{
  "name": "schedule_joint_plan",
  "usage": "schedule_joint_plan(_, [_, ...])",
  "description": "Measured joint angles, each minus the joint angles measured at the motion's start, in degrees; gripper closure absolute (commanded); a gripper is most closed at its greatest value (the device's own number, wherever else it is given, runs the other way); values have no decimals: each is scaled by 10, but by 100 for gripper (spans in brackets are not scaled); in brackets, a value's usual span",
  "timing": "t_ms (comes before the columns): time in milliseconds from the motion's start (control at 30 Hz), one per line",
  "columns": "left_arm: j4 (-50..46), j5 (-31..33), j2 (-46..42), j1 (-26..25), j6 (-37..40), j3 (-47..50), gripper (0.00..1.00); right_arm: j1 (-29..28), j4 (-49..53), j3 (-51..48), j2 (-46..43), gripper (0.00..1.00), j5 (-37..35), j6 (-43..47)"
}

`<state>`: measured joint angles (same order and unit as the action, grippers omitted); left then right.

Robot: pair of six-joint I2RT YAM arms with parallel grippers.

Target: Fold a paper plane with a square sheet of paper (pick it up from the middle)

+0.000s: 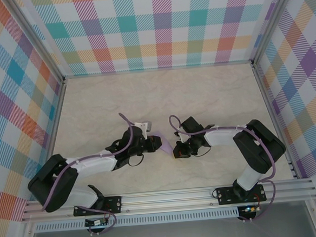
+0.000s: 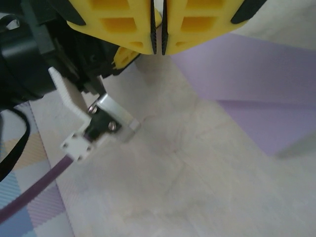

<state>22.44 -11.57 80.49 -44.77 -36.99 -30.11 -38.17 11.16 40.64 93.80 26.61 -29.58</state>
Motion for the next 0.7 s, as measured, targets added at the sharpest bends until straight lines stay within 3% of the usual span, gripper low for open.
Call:
schedule_joint_plan(233, [48, -16, 118, -43, -14, -24, 91, 1, 1, 0, 0, 100, 0, 0])
schedule_joint_plan(700, [56, 21, 158, -28, 14, -25, 91, 1, 1, 0, 0, 100, 0, 0])
